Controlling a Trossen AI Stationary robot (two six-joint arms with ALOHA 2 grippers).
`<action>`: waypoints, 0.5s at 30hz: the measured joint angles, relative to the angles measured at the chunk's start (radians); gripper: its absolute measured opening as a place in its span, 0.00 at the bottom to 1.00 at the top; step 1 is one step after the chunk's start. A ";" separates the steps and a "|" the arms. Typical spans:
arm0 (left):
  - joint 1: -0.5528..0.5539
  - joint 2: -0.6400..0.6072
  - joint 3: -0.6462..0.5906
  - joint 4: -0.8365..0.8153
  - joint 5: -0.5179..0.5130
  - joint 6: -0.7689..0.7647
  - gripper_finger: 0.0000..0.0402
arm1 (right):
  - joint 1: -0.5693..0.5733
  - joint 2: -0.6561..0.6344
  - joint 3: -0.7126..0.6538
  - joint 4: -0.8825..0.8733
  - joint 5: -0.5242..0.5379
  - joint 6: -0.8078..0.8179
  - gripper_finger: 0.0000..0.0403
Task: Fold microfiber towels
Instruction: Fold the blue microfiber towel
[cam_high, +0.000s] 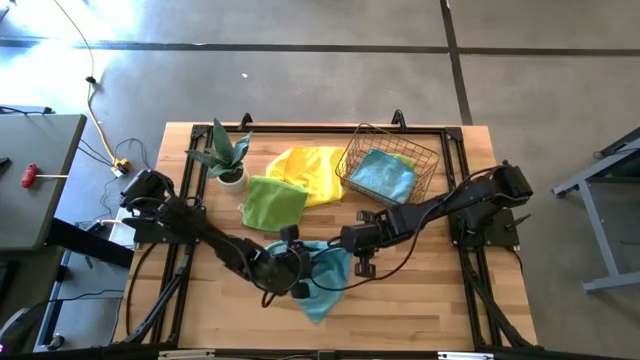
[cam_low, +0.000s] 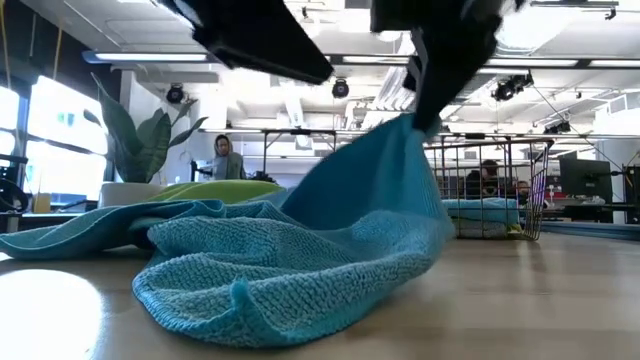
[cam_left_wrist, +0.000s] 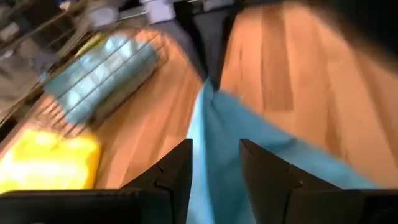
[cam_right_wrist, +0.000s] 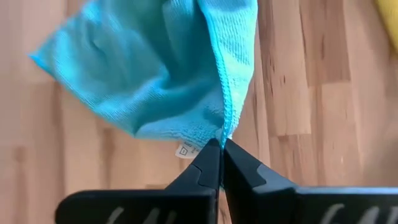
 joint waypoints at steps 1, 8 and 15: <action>0.008 0.008 0.000 0.035 0.013 0.024 0.30 | 0.003 0.000 0.018 -0.010 0.000 0.002 0.00; 0.046 0.075 -0.001 0.159 0.004 0.133 0.30 | 0.026 0.000 0.122 -0.053 0.001 -0.029 0.00; 0.068 0.110 -0.001 0.190 -0.003 0.132 0.30 | 0.033 0.000 0.172 -0.097 0.000 -0.024 0.00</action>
